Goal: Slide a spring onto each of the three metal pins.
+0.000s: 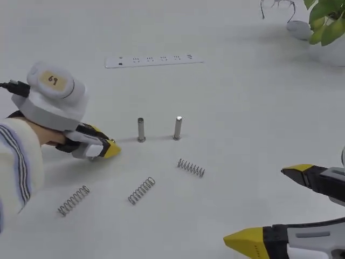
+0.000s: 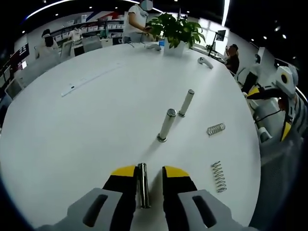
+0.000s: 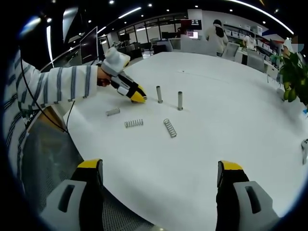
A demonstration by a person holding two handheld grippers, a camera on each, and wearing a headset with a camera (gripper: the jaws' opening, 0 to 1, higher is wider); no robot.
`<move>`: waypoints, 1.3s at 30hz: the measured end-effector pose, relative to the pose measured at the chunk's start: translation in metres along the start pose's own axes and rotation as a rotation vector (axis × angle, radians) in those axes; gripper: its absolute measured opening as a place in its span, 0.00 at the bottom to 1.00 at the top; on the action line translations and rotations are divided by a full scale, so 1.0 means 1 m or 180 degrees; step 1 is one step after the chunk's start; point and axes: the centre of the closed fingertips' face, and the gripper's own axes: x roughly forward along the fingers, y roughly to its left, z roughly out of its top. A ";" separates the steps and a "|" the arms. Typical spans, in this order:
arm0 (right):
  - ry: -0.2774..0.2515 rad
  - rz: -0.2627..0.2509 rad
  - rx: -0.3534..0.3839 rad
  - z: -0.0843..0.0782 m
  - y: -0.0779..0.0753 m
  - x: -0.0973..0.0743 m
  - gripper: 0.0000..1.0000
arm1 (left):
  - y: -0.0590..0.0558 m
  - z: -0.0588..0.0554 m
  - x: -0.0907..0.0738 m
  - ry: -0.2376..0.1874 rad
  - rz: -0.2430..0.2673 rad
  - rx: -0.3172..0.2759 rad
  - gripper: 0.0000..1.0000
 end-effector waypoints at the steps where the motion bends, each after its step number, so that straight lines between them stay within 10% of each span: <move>1: -0.0010 0.0000 -0.0001 0.000 0.000 0.000 0.98 | 0.002 0.000 0.001 -0.0004 0.0011 0.0019 0.12; 39: -0.0197 -0.0008 0.0089 0.008 0.002 -0.004 0.96 | 0.002 -0.003 -0.003 -0.0085 0.0038 -0.0072 0.00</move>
